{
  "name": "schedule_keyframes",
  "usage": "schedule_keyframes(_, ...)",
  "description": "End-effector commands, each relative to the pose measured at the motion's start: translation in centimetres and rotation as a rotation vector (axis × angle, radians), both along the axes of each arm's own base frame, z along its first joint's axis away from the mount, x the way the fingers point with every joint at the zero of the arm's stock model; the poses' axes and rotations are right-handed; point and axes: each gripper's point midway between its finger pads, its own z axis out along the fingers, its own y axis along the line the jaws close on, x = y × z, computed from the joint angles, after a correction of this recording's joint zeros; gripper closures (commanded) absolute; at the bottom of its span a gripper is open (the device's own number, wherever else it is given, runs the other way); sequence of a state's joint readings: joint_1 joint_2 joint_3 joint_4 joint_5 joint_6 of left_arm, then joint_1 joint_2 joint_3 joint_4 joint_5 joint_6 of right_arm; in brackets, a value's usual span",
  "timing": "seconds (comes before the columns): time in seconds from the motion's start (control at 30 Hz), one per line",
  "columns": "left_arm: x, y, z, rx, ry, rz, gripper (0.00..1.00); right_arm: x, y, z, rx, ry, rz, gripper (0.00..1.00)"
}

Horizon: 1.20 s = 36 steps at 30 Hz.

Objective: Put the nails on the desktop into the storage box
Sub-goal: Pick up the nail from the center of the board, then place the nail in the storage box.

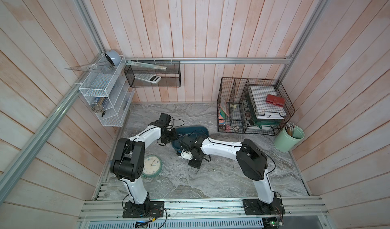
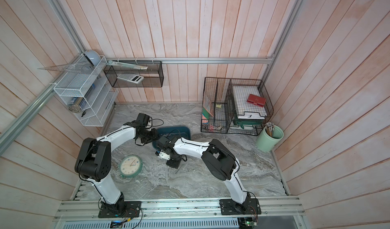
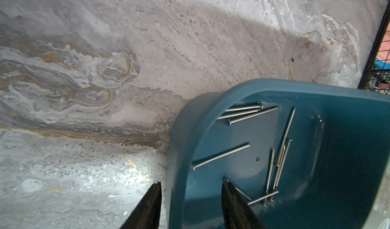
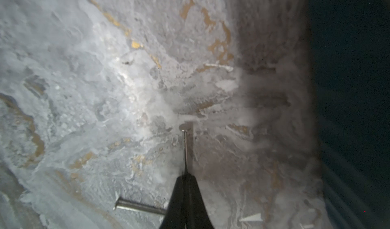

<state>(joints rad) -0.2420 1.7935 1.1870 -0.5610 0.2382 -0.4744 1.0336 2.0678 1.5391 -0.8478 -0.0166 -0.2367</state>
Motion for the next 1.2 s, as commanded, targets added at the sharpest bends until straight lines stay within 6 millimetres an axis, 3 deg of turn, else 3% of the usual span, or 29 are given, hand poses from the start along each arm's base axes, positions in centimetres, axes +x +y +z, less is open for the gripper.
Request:
schedule_keyframes(0.0, 0.0, 0.2, -0.5, 0.002, 0.009, -0.002, 0.49, -0.2, -0.3, 5.1, 0.073, -0.055, -0.011, 1.00)
schedule_keyframes(0.2, 0.1, 0.1, -0.5, -0.009, 0.009, 0.000, 0.49, -1.8, -0.9, 9.3, 0.186, -0.035, -0.034, 1.00)
schedule_keyframes(0.3, 0.1, 0.1, -0.4, -0.012, 0.007, -0.002, 0.49, -0.4, -0.8, 11.1, 0.244, -0.081, -0.074, 1.00)
schedule_keyframes(0.43, 0.0, -0.1, -0.4, -0.017, 0.008, -0.003, 0.49, 3.2, -0.1, 13.0, 0.363, -0.098, -0.164, 1.00)
schedule_keyframes(0.53, 0.1, -0.1, -0.4, -0.020, 0.008, -0.003, 0.49, 5.9, 0.7, 12.9, 0.434, -0.055, -0.203, 1.00)
schedule_keyframes(0.73, 0.0, -0.1, -0.5, -0.020, 0.009, -0.005, 0.49, 9.4, 1.6, 9.2, 0.398, 0.030, -0.233, 1.00)
schedule_keyframes(0.77, 0.0, -0.1, -0.6, -0.020, 0.013, -0.004, 0.49, 9.6, 1.7, 8.9, 0.388, 0.056, -0.209, 0.88)
schedule_keyframes(0.83, 0.0, -0.1, -0.6, -0.022, 0.014, -0.006, 0.49, 9.5, 1.9, 8.4, 0.359, 0.112, -0.207, 0.66)
schedule_keyframes(0.87, 0.0, -0.2, -0.5, -0.025, 0.014, -0.005, 0.49, 9.3, 1.9, 8.6, 0.356, 0.111, -0.205, 0.61)
schedule_keyframes(1.07, 0.0, -0.2, -0.5, -0.030, 0.013, -0.004, 0.49, 7.3, 0.6, 14.5, 0.497, 0.022, -0.209, 0.51)
schedule_keyframes(1.17, 0.0, -0.3, -0.5, -0.031, 0.013, -0.005, 0.49, 4.3, -0.6, 16.1, 0.507, 0.000, -0.181, 0.50)
